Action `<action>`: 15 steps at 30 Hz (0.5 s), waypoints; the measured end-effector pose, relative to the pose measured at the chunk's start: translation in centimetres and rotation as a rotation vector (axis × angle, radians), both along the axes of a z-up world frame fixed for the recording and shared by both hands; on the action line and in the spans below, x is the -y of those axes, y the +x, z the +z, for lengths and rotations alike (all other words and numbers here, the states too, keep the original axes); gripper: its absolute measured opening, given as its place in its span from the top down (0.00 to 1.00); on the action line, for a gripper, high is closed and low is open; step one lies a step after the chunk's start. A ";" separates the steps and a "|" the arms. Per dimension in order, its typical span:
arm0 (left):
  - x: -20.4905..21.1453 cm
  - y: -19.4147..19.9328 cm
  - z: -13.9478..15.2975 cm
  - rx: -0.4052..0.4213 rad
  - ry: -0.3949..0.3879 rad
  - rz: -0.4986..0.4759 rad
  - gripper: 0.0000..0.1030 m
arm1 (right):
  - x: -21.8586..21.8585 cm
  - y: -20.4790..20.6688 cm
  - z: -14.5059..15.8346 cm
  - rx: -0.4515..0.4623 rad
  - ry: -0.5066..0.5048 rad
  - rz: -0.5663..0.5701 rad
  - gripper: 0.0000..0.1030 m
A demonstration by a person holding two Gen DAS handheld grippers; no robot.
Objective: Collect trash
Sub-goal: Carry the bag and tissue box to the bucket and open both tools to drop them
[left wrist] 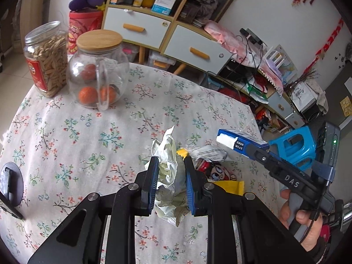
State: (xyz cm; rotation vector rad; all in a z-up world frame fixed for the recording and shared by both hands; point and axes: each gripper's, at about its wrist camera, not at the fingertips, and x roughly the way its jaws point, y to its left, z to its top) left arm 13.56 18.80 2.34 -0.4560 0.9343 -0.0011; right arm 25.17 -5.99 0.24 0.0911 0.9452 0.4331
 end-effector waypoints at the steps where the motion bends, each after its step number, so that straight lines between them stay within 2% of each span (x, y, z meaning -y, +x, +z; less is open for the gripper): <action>1: 0.5 0.0 0.1 0.002 0.003 -0.008 0.77 | 0.6 -0.1 0.3 0.002 0.002 -0.011 0.37; 15: 7.0 0.9 0.0 0.027 0.052 -0.120 0.77 | 8.6 -1.4 1.7 -0.023 0.014 -0.131 0.37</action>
